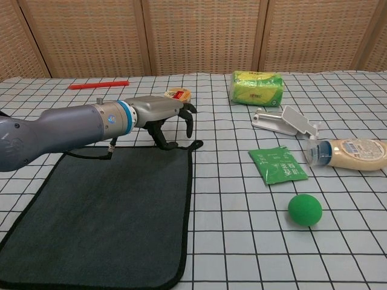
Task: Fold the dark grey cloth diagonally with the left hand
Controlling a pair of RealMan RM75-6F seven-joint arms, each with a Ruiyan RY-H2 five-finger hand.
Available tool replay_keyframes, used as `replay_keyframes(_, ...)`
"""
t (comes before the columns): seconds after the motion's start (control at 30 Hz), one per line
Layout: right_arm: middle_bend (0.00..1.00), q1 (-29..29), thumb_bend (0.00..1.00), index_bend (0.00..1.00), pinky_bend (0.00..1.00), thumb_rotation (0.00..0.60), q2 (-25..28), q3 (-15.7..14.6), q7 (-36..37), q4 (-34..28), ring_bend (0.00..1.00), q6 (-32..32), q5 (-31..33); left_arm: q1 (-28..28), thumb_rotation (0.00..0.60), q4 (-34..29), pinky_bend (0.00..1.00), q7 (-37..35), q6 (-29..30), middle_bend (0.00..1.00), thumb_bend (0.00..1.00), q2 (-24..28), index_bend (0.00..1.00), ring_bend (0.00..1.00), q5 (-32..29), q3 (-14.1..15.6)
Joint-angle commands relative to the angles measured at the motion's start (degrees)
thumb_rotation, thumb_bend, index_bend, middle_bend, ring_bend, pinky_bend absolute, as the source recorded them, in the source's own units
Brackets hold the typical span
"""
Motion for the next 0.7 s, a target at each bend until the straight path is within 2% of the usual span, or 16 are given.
replay_keyframes(0.03, 0.00, 0.1, 0.00, 0.00, 0.00, 0.600, 0.1, 0.1, 0.1, -0.1, 0.00, 0.1, -0.1, -0.6, 0.600, 0.9, 0.00, -0.1, 0.1, 0.00, 0.46, -1.1, 0.37, 0.00, -0.1, 0.3)
replay_keyframes(0.5, 0.00, -0.1, 0.00, 0.00, 0.00, 0.600, 0.8, 0.3, 1.5, -0.2, 0.00, 0.4, 0.5, -1.9, 0.600, 5.9, 0.00, 0.1, -0.7, 0.00, 0.46, -4.6, 0.38, 0.00, -2.0, 1.1)
replay_keyframes(0.57, 0.00, -0.1, 0.00, 0.00, 0.00, 0.600, 0.8, 0.3, 1.6, -0.2, 0.00, 0.3, 0.5, -2.0, 0.600, 6.4, 0.00, -0.1, -0.9, 0.00, 0.46, -5.0, 0.40, 0.00, -2.1, 1.1)
replay_keyframes(0.7, 0.00, 0.0, 0.00, 0.00, 0.00, 0.600, 0.8, 0.4, 1.9, 0.0, 0.00, 0.0, 0.8, -1.9, 0.600, 7.4, 0.00, -1.0, -0.3, 0.00, 0.47, -6.1, 0.51, 0.00, -2.0, 1.1)
